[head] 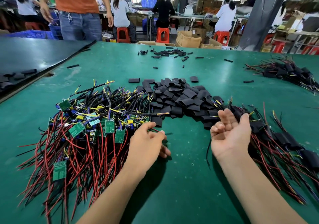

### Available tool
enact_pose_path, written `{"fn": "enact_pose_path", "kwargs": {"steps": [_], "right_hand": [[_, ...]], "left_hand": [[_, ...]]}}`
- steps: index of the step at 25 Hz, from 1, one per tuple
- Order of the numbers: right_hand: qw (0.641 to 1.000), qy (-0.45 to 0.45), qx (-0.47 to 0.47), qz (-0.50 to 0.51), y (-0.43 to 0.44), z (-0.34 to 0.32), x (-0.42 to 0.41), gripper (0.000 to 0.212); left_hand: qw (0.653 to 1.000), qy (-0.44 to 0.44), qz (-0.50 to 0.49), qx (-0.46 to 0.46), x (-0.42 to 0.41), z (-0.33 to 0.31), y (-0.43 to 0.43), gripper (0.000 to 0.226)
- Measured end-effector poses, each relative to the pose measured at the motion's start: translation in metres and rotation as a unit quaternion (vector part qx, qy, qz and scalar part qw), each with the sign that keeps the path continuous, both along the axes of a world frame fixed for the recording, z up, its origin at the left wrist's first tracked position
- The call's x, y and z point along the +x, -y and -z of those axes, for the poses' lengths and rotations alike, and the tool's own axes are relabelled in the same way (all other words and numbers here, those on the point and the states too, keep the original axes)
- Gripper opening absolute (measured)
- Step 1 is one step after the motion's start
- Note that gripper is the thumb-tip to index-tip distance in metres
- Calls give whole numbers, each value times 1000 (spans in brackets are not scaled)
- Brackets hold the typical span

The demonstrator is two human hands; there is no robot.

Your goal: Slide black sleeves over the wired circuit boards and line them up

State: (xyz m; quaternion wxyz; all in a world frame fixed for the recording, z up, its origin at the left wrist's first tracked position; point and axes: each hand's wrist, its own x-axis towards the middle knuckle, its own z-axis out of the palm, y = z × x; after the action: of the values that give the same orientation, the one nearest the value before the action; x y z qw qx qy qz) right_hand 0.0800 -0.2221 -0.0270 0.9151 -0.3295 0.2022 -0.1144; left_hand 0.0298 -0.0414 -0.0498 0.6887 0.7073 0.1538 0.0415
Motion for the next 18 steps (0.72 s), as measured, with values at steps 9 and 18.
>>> {"fn": "enact_pose_path", "kwargs": {"steps": [9, 18], "right_hand": [[914, 74, -370, -153, -36, 34, -1, 17], [707, 122, -660, -223, -41, 40, -11, 9]], "left_hand": [[895, -32, -7, 444, -6, 1, 0, 33], [890, -29, -23, 454, -3, 5, -2, 28]]}}
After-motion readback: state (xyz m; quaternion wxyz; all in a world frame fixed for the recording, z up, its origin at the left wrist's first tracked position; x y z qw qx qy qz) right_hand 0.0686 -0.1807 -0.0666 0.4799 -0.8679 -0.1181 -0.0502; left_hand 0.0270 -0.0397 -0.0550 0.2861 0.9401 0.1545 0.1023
